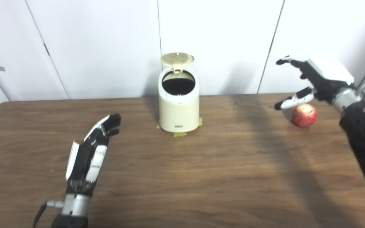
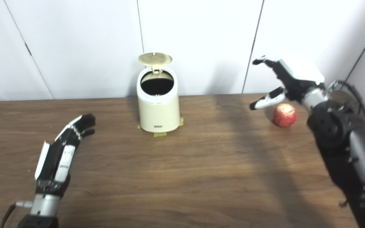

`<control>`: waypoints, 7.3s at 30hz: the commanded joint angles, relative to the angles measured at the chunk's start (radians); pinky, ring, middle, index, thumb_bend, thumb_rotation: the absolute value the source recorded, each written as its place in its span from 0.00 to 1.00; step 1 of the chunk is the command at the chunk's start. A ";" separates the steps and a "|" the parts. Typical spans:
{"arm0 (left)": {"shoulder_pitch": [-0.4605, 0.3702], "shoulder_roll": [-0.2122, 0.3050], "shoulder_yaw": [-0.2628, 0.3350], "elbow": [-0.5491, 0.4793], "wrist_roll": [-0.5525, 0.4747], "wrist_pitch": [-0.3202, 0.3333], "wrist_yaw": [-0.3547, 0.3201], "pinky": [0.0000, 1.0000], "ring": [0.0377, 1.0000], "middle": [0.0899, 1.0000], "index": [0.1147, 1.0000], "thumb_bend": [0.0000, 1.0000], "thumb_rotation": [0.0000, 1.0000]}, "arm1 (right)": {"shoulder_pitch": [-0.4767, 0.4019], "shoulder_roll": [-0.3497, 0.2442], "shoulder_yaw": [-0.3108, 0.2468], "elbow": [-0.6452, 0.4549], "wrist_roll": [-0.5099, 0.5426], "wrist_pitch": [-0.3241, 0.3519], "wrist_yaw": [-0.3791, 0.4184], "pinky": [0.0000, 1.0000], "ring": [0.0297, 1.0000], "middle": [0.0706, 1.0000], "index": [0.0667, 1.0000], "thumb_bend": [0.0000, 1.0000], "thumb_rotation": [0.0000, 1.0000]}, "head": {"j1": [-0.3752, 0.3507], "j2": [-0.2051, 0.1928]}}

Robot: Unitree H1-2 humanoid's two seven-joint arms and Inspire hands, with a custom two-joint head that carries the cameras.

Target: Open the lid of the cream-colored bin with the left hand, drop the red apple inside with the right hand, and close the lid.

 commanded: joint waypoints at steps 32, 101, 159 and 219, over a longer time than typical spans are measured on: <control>0.032 -0.004 0.009 -0.076 0.063 -0.025 -0.006 0.81 0.85 0.86 0.83 0.54 0.74 | -0.211 -0.058 0.250 0.556 -0.065 -0.065 -0.032 0.65 0.82 0.88 0.78 1.00 0.25 | 0.026 0.008; 0.032 -0.025 -0.007 -0.041 0.155 -0.002 0.017 0.78 0.85 0.86 0.84 0.43 0.85 | -0.177 0.153 0.160 -0.138 -0.108 -0.291 -0.228 0.40 0.41 0.49 0.44 0.52 0.00 | 0.033 0.001; 0.037 -0.034 -0.051 -0.027 0.172 -0.012 0.056 0.75 0.84 0.86 0.82 0.49 0.90 | -0.406 0.422 0.318 0.602 -0.176 -0.432 -0.720 0.32 0.40 0.53 0.43 0.51 0.00 | 0.051 0.001; 0.031 -0.024 -0.052 -0.015 0.170 -0.012 0.053 0.72 0.82 0.85 0.83 0.44 0.85 | -0.064 0.442 0.098 0.258 0.143 -0.521 -0.850 0.26 0.33 0.44 0.45 0.52 0.00 | 0.042 -0.010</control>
